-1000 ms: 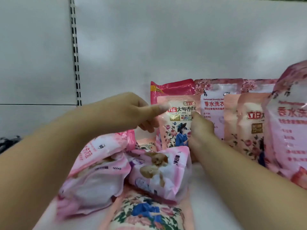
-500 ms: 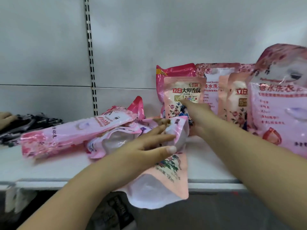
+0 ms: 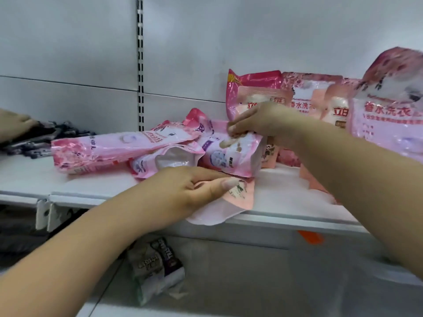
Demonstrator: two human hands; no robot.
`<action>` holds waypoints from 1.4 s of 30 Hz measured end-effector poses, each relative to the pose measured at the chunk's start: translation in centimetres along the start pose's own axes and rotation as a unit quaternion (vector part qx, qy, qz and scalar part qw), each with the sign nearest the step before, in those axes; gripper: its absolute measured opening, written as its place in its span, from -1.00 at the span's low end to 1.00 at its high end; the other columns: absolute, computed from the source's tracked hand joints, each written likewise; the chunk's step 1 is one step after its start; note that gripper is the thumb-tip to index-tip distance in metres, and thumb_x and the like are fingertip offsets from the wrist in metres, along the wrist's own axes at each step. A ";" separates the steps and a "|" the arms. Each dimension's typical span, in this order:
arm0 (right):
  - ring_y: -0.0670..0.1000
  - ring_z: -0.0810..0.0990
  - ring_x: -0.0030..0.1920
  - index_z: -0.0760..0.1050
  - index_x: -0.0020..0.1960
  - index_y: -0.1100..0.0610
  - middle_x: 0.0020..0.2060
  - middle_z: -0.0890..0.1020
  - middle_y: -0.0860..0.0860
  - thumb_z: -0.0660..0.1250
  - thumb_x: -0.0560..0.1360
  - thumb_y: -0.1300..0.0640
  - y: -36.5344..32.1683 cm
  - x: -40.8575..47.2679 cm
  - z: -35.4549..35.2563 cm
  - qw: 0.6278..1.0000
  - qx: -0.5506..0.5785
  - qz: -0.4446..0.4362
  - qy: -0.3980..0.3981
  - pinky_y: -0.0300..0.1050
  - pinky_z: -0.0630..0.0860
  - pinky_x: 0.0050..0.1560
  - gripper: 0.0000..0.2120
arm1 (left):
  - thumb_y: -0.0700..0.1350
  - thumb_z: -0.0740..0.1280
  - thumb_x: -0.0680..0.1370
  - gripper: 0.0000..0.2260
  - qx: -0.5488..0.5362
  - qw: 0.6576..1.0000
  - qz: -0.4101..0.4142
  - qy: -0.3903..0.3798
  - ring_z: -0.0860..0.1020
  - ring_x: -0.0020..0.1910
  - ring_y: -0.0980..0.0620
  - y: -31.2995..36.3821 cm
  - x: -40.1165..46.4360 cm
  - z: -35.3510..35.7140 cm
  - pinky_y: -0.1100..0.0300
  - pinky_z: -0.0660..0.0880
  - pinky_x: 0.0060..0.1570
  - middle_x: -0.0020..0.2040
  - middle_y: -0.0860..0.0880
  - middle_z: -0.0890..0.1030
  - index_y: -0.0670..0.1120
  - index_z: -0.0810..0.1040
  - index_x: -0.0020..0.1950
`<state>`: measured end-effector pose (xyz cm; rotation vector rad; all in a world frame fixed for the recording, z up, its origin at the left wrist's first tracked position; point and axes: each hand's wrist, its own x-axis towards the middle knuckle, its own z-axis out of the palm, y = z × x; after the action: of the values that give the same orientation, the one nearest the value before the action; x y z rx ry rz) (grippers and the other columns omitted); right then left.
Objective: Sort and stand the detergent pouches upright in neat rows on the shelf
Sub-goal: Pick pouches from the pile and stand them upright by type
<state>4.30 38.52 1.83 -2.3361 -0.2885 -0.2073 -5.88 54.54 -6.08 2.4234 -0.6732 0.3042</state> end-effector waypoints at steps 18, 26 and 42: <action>-0.31 0.60 -0.31 0.59 -0.12 -0.04 -0.46 0.58 -0.37 0.41 0.39 0.32 1.4 -9.8 -4.2 0.903 0.107 -0.332 0.251 -0.48 0.48 -0.21 -0.75 | 0.66 -0.06 0.08 -0.03 -0.121 0.980 -0.135 -0.087 0.48 0.16 0.27 1.5 3.3 -2.8 0.21 0.15 0.33 0.10 0.19 0.58 0.13 0.45 0.28; -0.25 0.61 -0.30 0.60 -0.12 0.05 -0.37 0.65 -0.24 0.37 0.32 0.19 1.0 -10.8 -3.2 0.814 0.326 -0.366 0.312 -0.44 0.49 -0.21 -0.86 | 0.31 0.01 0.49 -0.45 -0.494 0.864 -0.048 0.080 0.63 -0.06 -0.02 6.5 6.9 -3.8 0.26 0.57 -0.22 0.04 -0.08 0.66 0.01 0.50 0.25; 0.10 0.68 -0.12 0.65 -0.32 0.04 -0.22 0.71 0.06 0.38 0.44 0.12 4.9 -6.8 -1.6 0.864 0.451 -0.093 0.204 0.13 0.57 0.04 -0.82 | -0.09 0.36 0.48 -0.85 -0.519 0.840 -0.033 0.155 0.65 -0.23 -0.03 6.5 11.1 -0.4 0.12 0.61 -0.20 -0.15 -0.11 0.69 -0.13 0.58 -0.02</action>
<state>-0.99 33.05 -1.95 -1.2907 -0.3093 -0.5255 0.04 45.91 1.48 1.3051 -0.4254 0.2091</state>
